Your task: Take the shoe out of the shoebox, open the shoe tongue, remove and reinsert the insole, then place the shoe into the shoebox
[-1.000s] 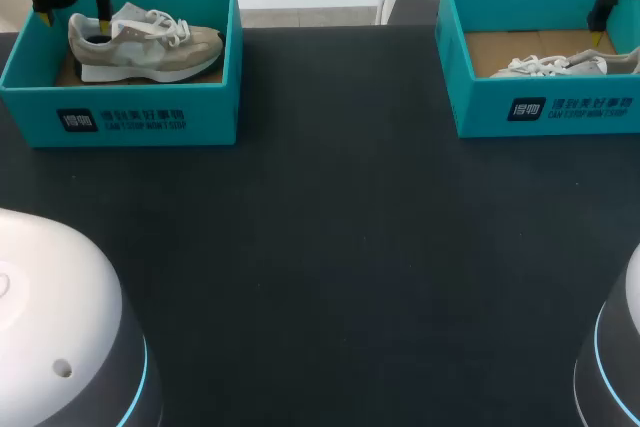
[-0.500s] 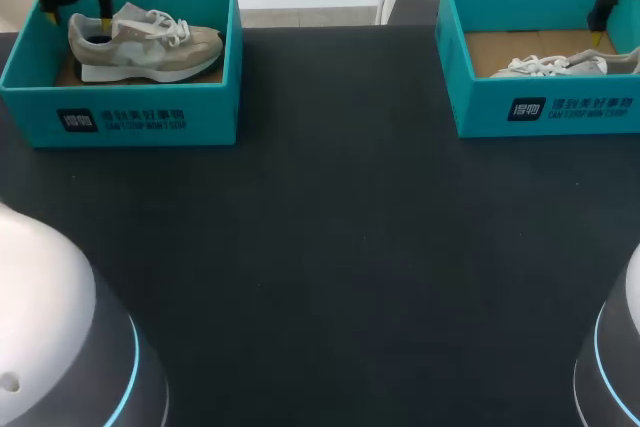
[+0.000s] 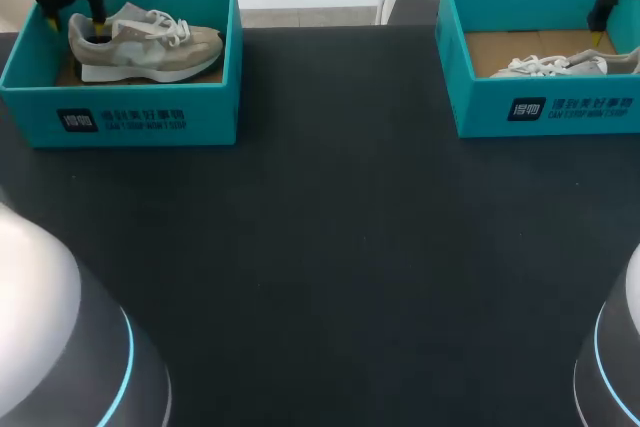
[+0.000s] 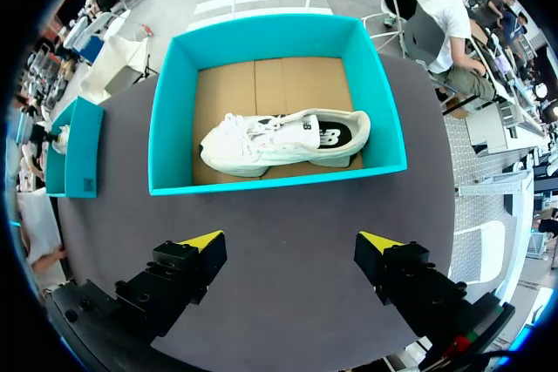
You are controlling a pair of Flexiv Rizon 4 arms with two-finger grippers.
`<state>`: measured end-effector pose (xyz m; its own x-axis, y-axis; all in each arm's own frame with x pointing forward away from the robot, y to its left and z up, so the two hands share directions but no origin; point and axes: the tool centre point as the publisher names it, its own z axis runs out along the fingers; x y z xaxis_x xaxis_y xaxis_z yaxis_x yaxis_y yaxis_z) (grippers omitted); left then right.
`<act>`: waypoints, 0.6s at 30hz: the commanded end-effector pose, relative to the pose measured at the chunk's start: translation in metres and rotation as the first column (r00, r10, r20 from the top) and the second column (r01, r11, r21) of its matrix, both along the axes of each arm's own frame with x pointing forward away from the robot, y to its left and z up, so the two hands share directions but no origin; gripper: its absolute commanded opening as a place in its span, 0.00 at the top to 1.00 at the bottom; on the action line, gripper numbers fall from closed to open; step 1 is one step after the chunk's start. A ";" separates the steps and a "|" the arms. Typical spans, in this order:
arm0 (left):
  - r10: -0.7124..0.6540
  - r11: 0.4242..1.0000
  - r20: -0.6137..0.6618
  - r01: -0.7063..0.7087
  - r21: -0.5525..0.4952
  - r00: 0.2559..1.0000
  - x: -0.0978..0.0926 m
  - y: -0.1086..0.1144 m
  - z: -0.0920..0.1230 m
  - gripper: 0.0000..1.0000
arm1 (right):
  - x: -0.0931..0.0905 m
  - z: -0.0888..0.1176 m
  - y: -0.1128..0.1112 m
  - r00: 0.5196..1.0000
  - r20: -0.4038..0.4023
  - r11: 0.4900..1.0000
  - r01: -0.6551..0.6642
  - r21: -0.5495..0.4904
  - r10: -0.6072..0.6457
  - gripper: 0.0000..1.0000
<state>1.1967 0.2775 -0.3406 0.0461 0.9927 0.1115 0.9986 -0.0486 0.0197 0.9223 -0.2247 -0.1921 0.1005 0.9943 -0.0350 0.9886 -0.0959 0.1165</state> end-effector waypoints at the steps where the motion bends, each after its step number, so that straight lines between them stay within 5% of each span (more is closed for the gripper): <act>1: -0.004 1.000 -0.005 0.004 -0.002 1.000 -0.002 0.001 -0.006 0.17 | 0.000 0.000 0.000 1.000 0.000 1.000 0.000 0.001 0.000 0.00; 12: -0.025 1.000 -0.006 0.025 0.002 1.000 -0.002 -0.003 -0.029 0.19 | 0.000 0.000 0.000 1.000 0.000 1.000 0.000 0.001 0.000 0.00; 18: -0.003 1.000 -0.025 0.002 -0.016 1.000 0.000 0.000 -0.039 0.37 | 0.000 0.000 0.000 1.000 0.000 1.000 0.000 0.001 0.000 0.00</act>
<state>1.1882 0.2742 -0.3732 0.0509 0.9934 0.1029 0.9986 -0.0517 0.0052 0.9223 -0.2247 -0.1921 0.1005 0.9943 -0.0350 0.9886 -0.0959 0.1164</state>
